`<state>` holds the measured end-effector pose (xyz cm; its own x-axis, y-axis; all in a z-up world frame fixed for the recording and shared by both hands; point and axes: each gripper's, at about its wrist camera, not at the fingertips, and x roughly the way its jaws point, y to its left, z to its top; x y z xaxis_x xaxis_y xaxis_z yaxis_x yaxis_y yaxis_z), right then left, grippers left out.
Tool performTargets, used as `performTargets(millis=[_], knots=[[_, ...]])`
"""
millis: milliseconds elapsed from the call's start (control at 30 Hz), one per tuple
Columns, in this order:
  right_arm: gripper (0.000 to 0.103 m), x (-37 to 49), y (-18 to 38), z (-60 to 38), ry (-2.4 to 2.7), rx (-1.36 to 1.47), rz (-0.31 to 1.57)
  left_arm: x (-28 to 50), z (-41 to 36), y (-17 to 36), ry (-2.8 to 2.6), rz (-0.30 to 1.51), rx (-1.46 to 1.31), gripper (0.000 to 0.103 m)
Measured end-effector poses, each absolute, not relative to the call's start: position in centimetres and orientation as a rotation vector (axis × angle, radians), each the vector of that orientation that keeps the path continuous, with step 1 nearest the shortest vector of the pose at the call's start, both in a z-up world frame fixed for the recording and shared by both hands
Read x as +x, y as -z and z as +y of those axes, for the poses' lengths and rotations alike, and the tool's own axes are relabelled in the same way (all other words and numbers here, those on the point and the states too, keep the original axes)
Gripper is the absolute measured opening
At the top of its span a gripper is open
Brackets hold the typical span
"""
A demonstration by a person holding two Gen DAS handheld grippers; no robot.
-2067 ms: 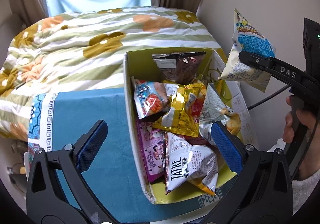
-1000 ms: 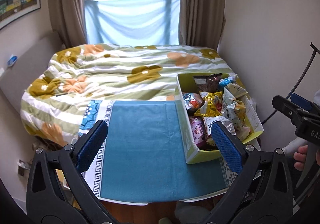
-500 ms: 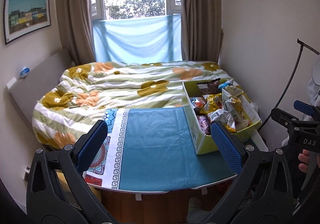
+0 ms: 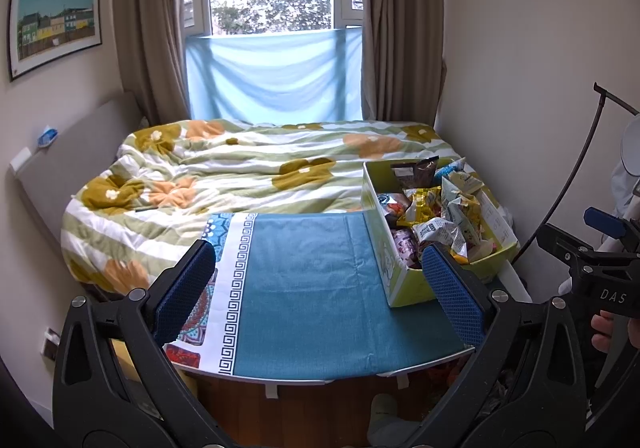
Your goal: Organize snacks
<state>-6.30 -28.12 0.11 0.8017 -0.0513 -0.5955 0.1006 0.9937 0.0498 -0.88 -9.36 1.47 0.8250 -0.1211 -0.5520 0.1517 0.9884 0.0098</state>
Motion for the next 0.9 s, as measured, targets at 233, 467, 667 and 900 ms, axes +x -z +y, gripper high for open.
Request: performTargets(millis=[233, 467, 667, 900], knots=[[0.103, -6.2, -0.1, -28.0, 0.084, 0.079, 0.638, -0.4, -9.5, -1.4, 0.148, 0.584, 0.056, 0.103], [0.103, -6.1, 0.0, -27.9, 0.084, 0.079, 0.638, 0.0, -9.5, -1.4, 0.143, 0.585, 0.052, 0.103], [0.103, -6.1, 0.0, -27.9, 0.083, 0.079, 0.639, 0.2, -9.3, -1.5, 0.140, 0.589, 0.047, 0.103], [0.103, -6.1, -0.2, -27.9, 0.085, 0.079, 0.640, 0.3, -9.3, -1.4, 0.138, 0.592, 0.045, 0.103]])
